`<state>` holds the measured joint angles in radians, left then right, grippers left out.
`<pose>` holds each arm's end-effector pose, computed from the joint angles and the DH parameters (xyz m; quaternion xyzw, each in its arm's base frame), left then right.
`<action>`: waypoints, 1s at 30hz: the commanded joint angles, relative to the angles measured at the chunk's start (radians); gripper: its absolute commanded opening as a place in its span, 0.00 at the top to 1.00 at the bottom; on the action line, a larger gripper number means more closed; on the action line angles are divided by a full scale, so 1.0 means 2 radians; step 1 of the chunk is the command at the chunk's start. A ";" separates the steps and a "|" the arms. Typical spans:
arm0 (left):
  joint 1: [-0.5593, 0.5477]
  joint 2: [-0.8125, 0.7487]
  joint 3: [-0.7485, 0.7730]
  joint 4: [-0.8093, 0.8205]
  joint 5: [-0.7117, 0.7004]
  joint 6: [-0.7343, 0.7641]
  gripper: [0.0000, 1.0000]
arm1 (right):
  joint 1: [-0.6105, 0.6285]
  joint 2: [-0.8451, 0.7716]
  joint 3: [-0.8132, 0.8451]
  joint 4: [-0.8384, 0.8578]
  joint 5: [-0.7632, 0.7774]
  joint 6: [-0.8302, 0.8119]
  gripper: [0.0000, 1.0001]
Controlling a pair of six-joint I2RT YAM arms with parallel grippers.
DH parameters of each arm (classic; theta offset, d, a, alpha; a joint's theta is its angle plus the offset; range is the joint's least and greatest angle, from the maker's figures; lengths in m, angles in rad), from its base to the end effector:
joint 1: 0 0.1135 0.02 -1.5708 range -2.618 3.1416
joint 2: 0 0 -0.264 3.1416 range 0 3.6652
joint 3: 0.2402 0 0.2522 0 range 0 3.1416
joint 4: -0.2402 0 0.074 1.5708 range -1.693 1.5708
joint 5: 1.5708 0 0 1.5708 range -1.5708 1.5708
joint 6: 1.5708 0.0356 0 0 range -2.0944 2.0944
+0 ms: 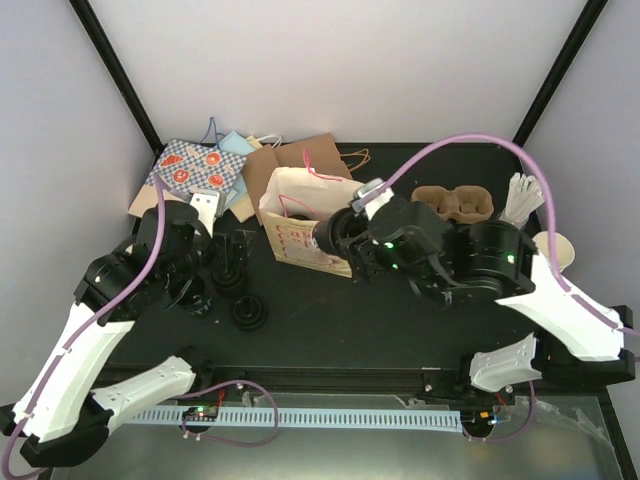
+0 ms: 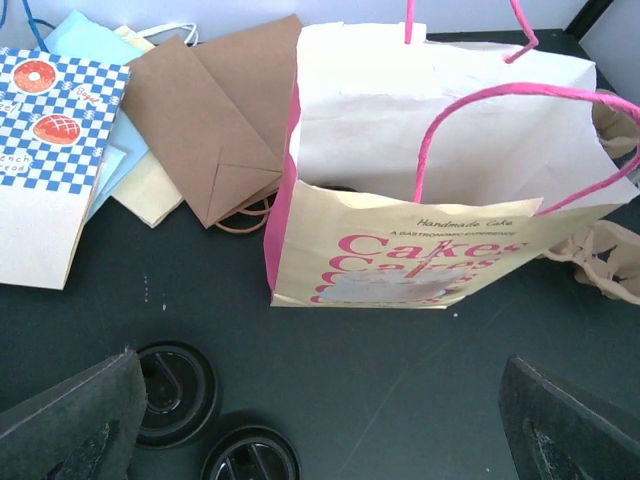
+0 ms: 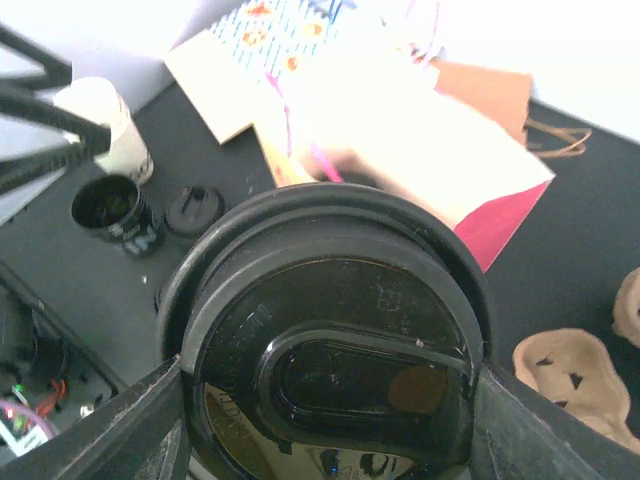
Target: Pack the takeout coffee
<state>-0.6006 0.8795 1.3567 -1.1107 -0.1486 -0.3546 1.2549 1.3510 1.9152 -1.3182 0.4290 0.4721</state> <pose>0.1100 -0.0690 0.4180 0.0759 0.8871 -0.1482 0.4305 0.0808 0.1997 0.4800 -0.2639 0.8612 0.1680 0.4006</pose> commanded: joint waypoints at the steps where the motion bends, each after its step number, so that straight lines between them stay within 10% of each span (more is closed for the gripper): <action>1: 0.010 0.011 0.030 -0.009 0.001 0.020 0.01 | -0.004 -0.018 0.035 0.003 0.075 -0.022 0.31; 30: 0.115 0.118 0.089 0.043 0.085 0.100 0.01 | -0.122 0.180 0.085 0.011 0.004 -0.104 0.36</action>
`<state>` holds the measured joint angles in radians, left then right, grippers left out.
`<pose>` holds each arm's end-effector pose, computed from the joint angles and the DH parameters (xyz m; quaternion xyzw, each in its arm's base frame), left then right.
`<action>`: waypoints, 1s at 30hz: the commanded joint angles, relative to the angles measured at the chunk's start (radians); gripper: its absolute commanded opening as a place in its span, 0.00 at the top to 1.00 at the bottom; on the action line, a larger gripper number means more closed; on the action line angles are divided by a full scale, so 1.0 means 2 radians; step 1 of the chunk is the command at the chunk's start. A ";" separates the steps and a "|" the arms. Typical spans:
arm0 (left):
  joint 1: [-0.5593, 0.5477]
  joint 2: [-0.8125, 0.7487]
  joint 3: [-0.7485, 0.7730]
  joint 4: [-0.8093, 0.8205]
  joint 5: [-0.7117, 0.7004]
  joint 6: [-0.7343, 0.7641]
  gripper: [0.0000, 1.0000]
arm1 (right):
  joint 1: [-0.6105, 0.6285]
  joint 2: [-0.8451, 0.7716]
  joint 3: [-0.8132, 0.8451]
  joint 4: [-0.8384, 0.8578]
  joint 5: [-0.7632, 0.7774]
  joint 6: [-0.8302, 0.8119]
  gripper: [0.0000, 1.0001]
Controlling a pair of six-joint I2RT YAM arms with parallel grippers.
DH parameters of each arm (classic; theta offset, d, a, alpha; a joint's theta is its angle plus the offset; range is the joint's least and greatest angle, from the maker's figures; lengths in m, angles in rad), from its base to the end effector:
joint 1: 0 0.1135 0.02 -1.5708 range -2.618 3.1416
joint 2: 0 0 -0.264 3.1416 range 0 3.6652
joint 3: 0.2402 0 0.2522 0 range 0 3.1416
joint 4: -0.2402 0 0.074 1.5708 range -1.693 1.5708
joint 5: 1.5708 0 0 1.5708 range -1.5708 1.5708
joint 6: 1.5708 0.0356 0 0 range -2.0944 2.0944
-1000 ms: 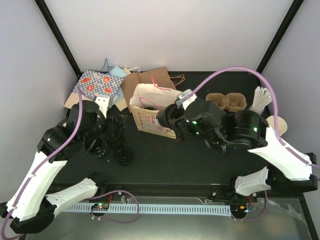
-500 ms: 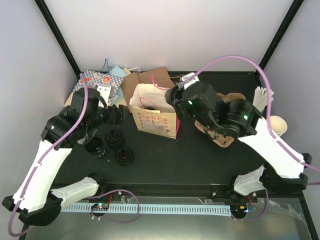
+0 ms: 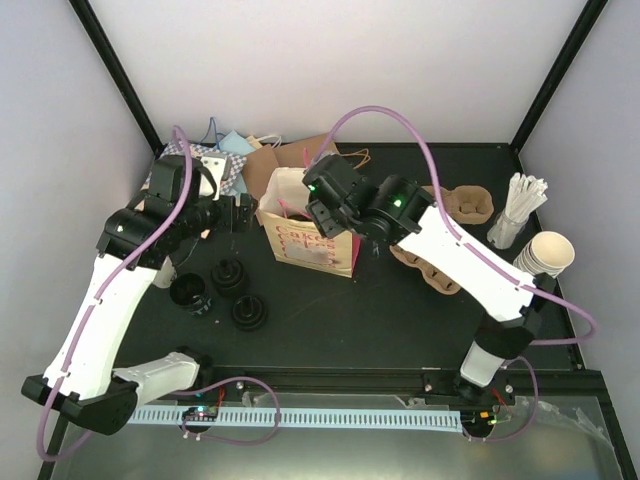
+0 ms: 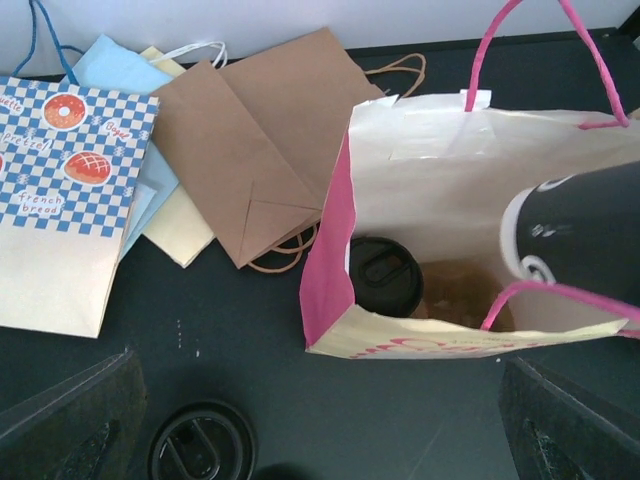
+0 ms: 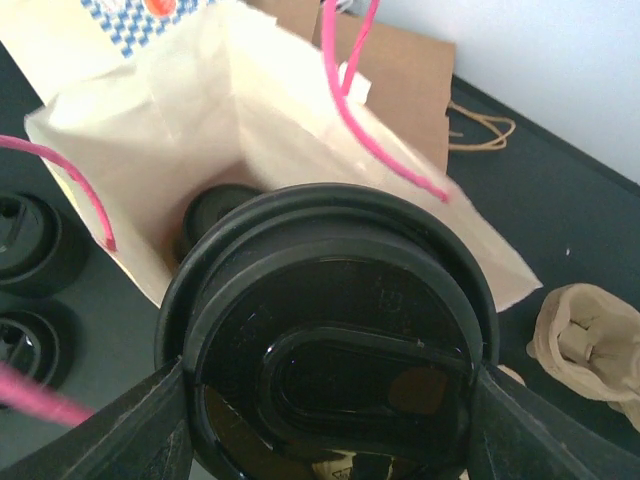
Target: Pack the takeout coffee
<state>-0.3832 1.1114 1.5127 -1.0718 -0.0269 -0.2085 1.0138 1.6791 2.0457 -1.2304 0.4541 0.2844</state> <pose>0.1774 -0.0705 0.4329 0.0727 0.8974 -0.1153 0.4197 0.1848 0.2672 0.4392 -0.2532 0.8818 0.0356 0.3964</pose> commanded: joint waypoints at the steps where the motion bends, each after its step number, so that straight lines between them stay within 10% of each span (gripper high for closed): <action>1: 0.006 0.003 0.010 0.028 0.028 0.035 0.01 | -0.002 0.019 0.022 -0.041 -0.020 -0.011 0.36; 15: 0.002 -0.028 -0.065 0.119 0.241 0.181 0.04 | 0.027 -0.065 -0.117 -0.058 -0.103 -0.044 0.39; 30: -0.088 -0.063 -0.140 0.147 0.301 0.223 0.11 | 0.046 -0.113 -0.178 -0.032 -0.086 -0.034 0.39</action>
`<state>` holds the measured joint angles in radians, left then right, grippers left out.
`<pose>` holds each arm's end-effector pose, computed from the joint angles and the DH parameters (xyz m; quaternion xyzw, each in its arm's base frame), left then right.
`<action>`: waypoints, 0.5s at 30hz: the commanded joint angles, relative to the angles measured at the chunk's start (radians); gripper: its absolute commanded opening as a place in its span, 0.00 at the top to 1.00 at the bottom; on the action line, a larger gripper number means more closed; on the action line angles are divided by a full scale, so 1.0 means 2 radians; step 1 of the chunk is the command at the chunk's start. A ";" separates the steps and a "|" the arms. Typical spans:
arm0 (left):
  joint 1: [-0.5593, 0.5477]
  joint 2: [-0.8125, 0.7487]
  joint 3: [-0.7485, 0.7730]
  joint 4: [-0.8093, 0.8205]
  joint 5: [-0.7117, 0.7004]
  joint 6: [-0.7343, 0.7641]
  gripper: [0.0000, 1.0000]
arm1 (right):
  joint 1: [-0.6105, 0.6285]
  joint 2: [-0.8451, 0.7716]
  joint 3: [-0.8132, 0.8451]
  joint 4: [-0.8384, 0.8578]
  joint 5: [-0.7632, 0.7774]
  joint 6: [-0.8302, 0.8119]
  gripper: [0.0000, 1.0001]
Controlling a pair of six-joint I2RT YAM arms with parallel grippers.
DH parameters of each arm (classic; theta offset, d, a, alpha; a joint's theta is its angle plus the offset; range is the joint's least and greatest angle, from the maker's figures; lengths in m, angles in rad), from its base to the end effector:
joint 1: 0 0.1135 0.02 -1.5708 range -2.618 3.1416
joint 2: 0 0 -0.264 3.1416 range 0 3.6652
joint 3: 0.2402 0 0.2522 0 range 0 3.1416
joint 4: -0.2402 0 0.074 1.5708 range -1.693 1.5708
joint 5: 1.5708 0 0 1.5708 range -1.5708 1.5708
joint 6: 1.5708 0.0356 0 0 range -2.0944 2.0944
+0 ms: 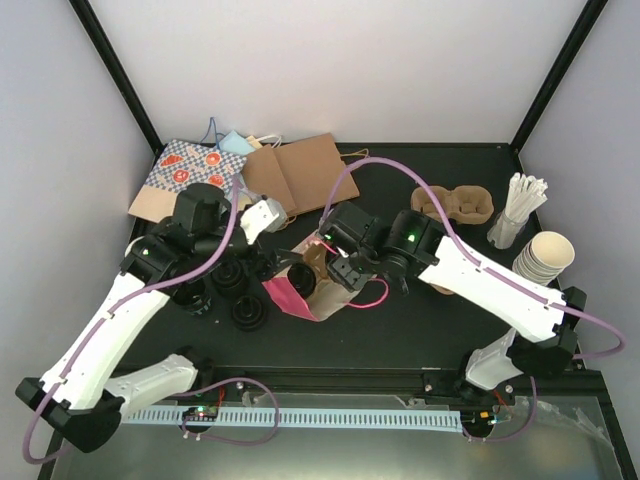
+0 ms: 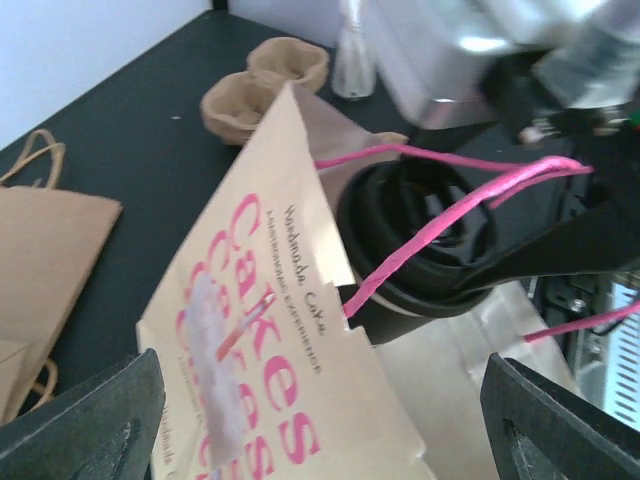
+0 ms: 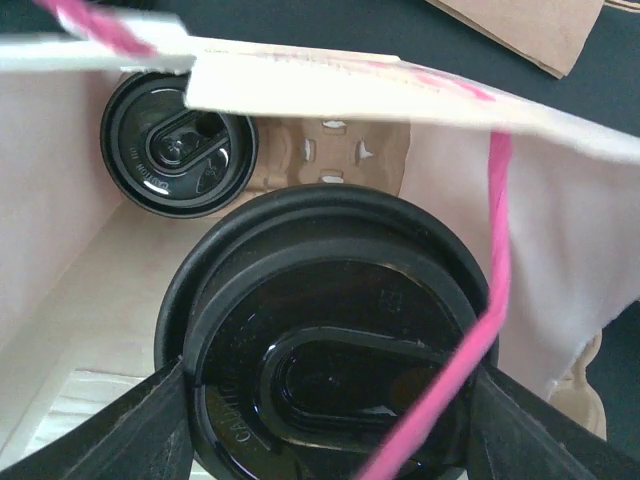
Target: Pack the takeout coffee
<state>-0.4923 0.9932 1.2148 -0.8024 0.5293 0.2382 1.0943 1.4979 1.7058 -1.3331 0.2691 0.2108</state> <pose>0.1582 -0.1053 0.3896 0.4194 0.7489 -0.2864 0.4256 0.1344 0.2398 0.3883 -0.3864 0.8864 0.0290 0.2534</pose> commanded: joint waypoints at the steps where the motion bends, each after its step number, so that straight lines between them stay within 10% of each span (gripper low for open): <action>1: -0.041 -0.009 0.005 0.017 0.017 -0.013 0.11 | 0.007 -0.026 -0.015 0.028 0.008 0.004 0.39; 15: -0.200 -0.001 -0.010 0.053 -0.215 -0.099 0.10 | 0.022 -0.096 -0.116 0.155 0.034 0.058 0.40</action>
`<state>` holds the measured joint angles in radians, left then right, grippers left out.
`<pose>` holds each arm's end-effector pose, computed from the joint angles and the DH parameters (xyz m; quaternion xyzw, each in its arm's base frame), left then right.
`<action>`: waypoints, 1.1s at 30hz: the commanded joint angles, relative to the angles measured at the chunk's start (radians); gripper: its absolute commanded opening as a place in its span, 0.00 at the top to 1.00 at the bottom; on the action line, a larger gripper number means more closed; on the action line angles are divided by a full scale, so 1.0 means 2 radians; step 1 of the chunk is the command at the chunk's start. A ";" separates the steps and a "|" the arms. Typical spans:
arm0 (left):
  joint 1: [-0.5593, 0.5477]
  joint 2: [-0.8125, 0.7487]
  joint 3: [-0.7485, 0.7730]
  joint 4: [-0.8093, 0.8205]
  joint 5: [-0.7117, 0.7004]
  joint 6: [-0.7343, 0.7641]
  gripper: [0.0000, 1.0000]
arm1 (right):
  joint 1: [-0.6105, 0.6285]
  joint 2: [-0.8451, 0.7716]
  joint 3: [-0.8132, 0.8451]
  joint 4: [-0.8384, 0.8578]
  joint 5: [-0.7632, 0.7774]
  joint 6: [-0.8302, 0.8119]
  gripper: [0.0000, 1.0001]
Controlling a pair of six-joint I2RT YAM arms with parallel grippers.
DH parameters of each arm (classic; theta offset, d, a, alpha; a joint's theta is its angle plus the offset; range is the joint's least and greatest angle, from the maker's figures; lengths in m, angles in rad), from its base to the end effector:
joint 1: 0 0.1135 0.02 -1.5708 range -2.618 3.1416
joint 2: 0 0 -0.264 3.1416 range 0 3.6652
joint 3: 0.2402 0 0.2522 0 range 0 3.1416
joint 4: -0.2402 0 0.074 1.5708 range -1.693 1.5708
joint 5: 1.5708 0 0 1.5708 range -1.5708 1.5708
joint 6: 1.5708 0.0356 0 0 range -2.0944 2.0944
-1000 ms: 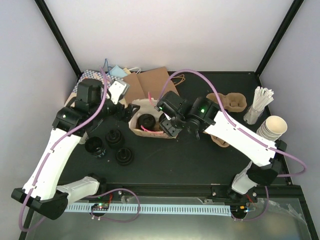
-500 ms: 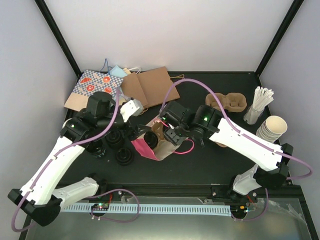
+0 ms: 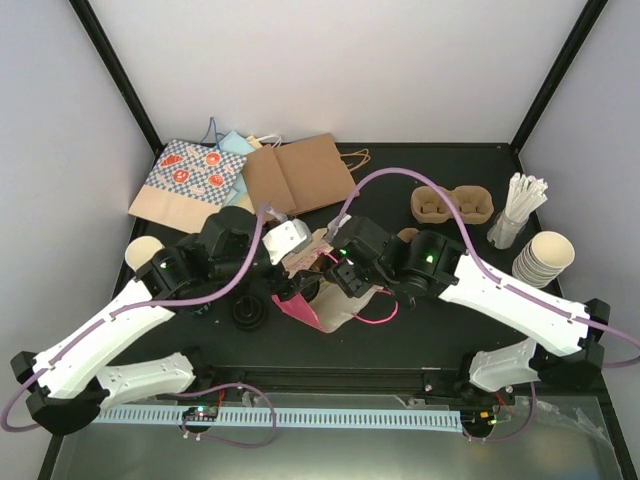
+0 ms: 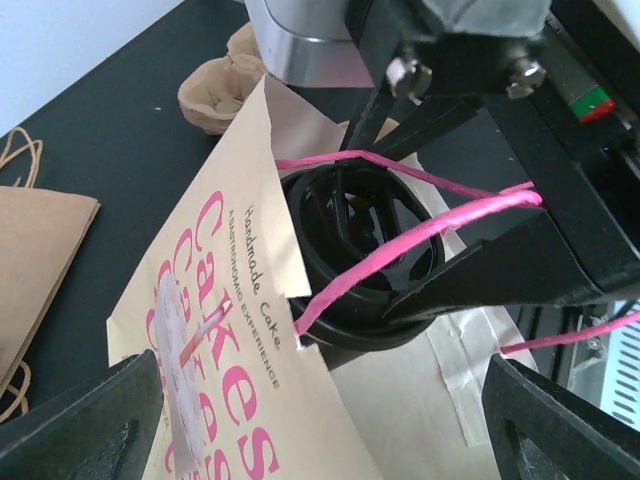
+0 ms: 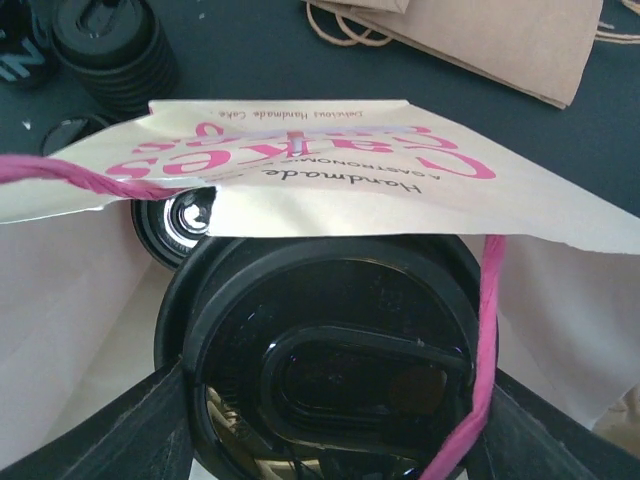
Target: Pack the takeout coffee
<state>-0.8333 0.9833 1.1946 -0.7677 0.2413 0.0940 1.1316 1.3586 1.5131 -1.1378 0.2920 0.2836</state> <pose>0.1233 -0.1484 0.3859 0.4404 0.7500 -0.2723 0.4116 0.1186 0.2284 0.3786 -0.3512 0.8805 0.0804 0.3082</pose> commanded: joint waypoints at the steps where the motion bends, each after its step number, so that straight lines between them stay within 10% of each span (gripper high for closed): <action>1: -0.036 0.010 0.000 0.036 -0.091 -0.029 0.11 | 0.003 -0.031 -0.026 0.064 0.026 0.023 0.40; 8: -0.044 0.056 0.027 0.018 -0.150 -0.058 0.20 | 0.003 -0.046 -0.050 0.074 0.058 0.038 0.40; 25: -0.050 0.067 0.021 0.061 -0.173 0.012 0.97 | 0.034 -0.100 -0.144 0.128 0.067 0.039 0.41; 33: -0.054 0.034 -0.027 0.116 -0.101 0.041 0.98 | 0.129 -0.110 -0.212 0.165 0.117 0.046 0.41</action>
<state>-0.9298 1.0981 1.1778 -0.6304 -0.0494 0.1265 1.3098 1.1492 1.1271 -0.8833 0.4480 0.3679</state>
